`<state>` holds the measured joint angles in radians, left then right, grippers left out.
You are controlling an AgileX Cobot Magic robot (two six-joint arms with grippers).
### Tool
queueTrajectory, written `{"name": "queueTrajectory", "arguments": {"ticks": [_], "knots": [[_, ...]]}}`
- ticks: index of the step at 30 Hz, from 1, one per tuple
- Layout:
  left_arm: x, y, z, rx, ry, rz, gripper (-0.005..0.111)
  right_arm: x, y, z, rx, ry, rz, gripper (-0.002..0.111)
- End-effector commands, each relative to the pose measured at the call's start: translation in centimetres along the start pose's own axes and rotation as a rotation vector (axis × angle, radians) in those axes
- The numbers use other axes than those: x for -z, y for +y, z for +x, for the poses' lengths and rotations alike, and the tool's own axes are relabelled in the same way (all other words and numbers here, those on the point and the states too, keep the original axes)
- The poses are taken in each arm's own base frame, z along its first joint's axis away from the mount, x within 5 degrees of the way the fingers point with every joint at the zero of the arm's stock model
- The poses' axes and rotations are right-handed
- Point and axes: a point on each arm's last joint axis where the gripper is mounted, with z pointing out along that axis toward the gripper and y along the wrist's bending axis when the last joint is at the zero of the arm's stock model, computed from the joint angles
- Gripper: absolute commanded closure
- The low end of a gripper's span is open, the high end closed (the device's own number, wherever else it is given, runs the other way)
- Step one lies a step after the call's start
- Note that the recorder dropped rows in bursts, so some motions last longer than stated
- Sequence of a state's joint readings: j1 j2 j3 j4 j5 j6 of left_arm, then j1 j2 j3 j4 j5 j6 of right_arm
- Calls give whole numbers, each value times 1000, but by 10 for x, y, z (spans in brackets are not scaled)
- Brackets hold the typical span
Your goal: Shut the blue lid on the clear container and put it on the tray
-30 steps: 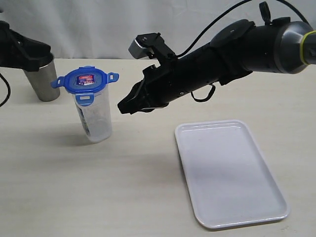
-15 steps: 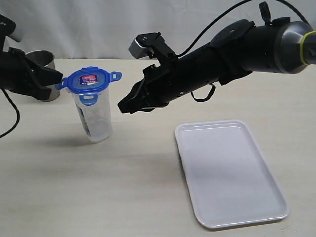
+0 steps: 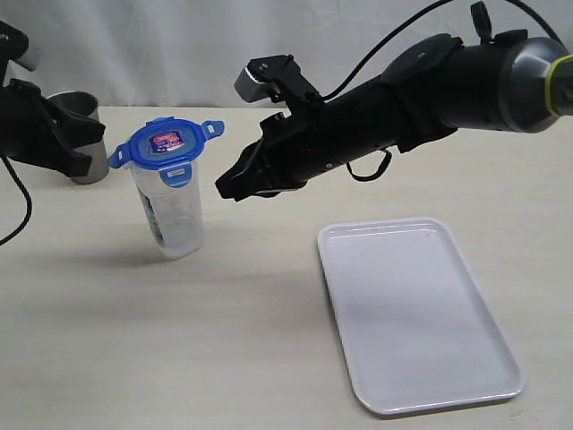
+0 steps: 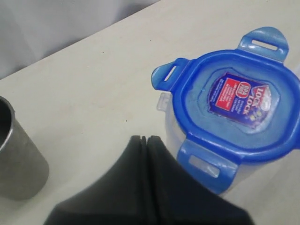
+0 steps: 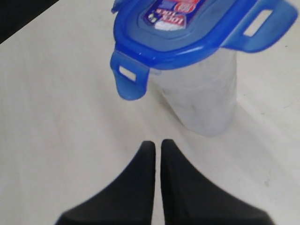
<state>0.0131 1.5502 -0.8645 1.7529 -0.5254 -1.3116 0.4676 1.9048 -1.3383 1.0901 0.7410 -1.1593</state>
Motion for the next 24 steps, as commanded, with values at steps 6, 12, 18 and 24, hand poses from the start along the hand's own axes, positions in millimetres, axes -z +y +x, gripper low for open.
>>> {"name": "queueTrajectory", "arguments": {"ticks": [6, 12, 18, 24], "knots": [[3, -2, -3, -3, -16, 2, 107, 18, -6, -23, -39, -164, 166, 104], [3, -3, -3, 3, -17, 8, 107, -2, -11, -15, -106, -171, 84, 104], [3, -2, -3, 3, -16, 4, 107, -5, -6, -16, -108, -190, 11, 104], [3, -2, -3, 3, -16, 4, 107, -4, -6, -19, -99, -218, 8, 104]]}}
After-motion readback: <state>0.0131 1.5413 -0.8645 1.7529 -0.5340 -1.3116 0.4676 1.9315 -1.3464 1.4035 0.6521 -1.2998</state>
